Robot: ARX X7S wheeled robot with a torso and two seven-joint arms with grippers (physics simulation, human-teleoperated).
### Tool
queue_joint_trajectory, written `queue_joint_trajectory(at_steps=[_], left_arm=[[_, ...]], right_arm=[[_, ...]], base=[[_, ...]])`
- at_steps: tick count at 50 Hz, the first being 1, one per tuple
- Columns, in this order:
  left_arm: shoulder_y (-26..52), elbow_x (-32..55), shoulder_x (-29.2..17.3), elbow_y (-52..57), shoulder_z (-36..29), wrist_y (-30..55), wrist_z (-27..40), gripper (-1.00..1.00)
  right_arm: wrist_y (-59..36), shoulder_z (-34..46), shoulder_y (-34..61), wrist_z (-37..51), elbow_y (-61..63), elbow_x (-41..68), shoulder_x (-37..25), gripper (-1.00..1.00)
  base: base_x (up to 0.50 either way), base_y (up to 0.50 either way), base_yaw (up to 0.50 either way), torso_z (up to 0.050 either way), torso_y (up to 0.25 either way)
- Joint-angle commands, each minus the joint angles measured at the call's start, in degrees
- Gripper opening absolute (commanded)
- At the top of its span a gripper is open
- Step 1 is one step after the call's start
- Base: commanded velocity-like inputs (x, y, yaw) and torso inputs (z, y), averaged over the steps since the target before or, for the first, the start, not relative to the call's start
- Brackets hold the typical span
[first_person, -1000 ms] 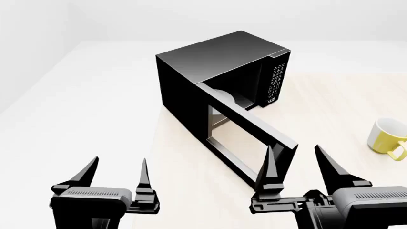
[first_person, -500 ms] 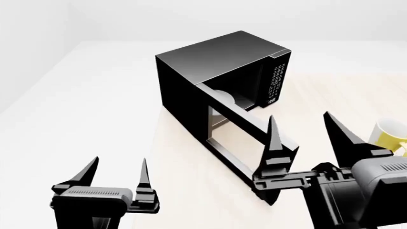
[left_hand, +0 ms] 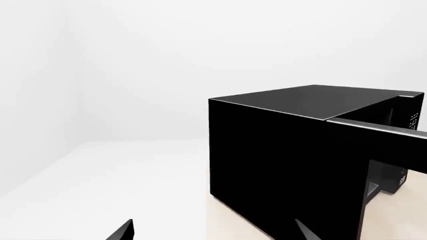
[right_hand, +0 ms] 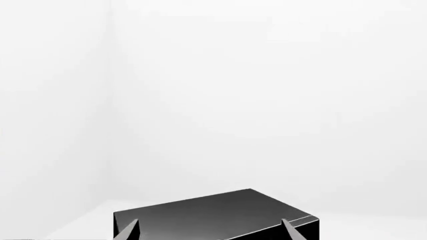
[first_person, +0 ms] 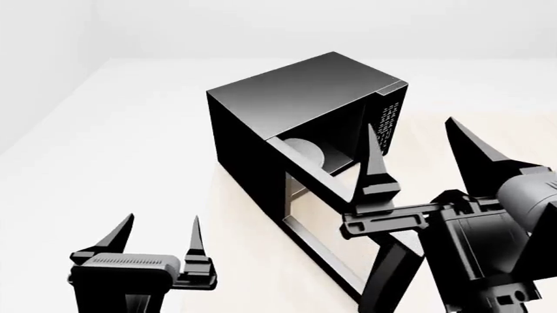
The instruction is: Close the microwave.
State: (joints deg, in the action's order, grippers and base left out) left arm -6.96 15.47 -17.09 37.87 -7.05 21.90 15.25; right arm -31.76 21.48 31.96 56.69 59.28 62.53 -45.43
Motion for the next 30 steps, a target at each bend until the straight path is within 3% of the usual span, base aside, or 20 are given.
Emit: queue_joint_trajectory(at_steps=[1, 19, 30], left_arm=[[0.2, 0.1, -0.2, -0.3, -0.2, -0.1, 0.3, 1.00], [0.1, 0.6, -0.7, -0.4, 0.1, -0.4, 0.8, 1.00], [0.1, 1.4, -1.2, -0.1, 1.4, -0.3, 1.3, 1.00]], right_arm=[[0.6, 1.3, 4.8, 3.5, -0.6, 6.3, -1.4, 1.00], [-0.5, 4.7, 10.6, 6.8, 0.4, 10.3, 0.1, 1.00], [4.0, 18.6, 20.5, 11.1, 0.7, 10.4, 0.5, 1.00]], base=[[0.00, 0.00, 0.00, 0.000, 0.000], [0.00, 0.00, 0.00, 0.000, 0.000], [0.00, 0.00, 0.00, 0.000, 0.000]])
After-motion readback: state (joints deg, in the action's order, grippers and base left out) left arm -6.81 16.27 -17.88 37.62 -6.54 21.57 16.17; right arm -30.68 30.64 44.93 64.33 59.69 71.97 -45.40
